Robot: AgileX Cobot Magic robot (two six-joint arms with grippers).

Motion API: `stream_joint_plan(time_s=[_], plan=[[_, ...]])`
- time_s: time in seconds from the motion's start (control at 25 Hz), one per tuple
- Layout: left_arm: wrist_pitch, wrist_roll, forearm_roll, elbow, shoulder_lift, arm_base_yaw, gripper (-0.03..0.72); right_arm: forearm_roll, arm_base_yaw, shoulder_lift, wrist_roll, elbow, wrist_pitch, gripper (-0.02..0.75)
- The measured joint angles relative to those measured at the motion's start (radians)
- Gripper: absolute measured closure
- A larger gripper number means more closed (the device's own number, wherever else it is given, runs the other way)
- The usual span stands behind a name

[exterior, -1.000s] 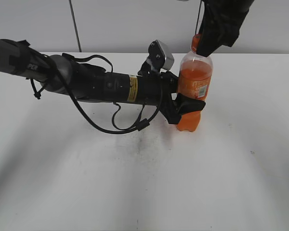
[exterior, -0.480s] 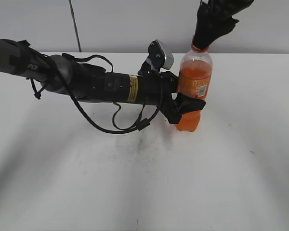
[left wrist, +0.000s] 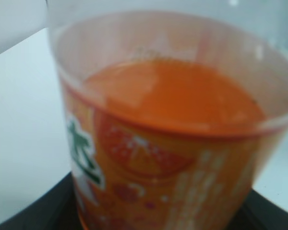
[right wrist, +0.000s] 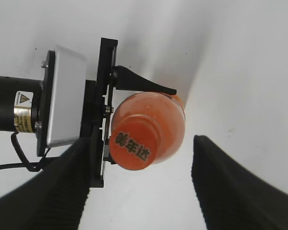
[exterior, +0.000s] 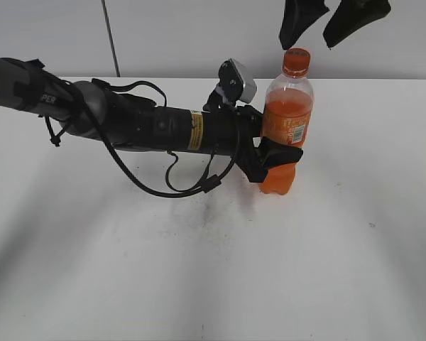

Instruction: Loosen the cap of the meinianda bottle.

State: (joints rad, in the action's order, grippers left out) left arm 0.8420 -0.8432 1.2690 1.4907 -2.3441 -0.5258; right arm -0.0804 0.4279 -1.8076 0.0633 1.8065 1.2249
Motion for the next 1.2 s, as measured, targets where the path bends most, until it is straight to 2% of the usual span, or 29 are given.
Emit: stream_joint_plan(time_s=[0.36, 0.56, 0.72, 0.88, 1.0, 1.08, 1.2], plan=[[0.0, 0.0, 0.0, 0.0, 0.0, 0.0, 0.268, -0.043, 0.0, -0.047, 0.027, 0.0, 0.0, 0.257], [0.0, 0.0, 0.0, 0.0, 0.0, 0.0, 0.268, -0.043, 0.0, -0.06, 0.036, 0.0, 0.0, 0.336], [0.0, -0.001, 0.0, 0.0, 0.0, 0.0, 0.268, -0.037, 0.0, -0.064, 0.038, 0.0, 0.0, 0.446], [0.0, -0.001, -0.001, 0.0, 0.0, 0.0, 0.268, -0.026, 0.0, -0.064, 0.023, 0.0, 0.001, 0.46], [-0.001, -0.002, -0.002, 0.0, 0.0, 0.0, 0.268, -0.019, 0.0, -0.064, -0.132, 0.0, 0.001, 0.46], [-0.001, -0.002, -0.002, 0.0, 0.0, 0.0, 0.268, -0.02, 0.0, -0.064, -0.33, 0.0, 0.001, 0.46], [0.0, -0.002, -0.002, 0.0, 0.0, 0.0, 0.268, -0.018, 0.0, -0.064, -0.745, 0.002, 0.001, 0.464]])
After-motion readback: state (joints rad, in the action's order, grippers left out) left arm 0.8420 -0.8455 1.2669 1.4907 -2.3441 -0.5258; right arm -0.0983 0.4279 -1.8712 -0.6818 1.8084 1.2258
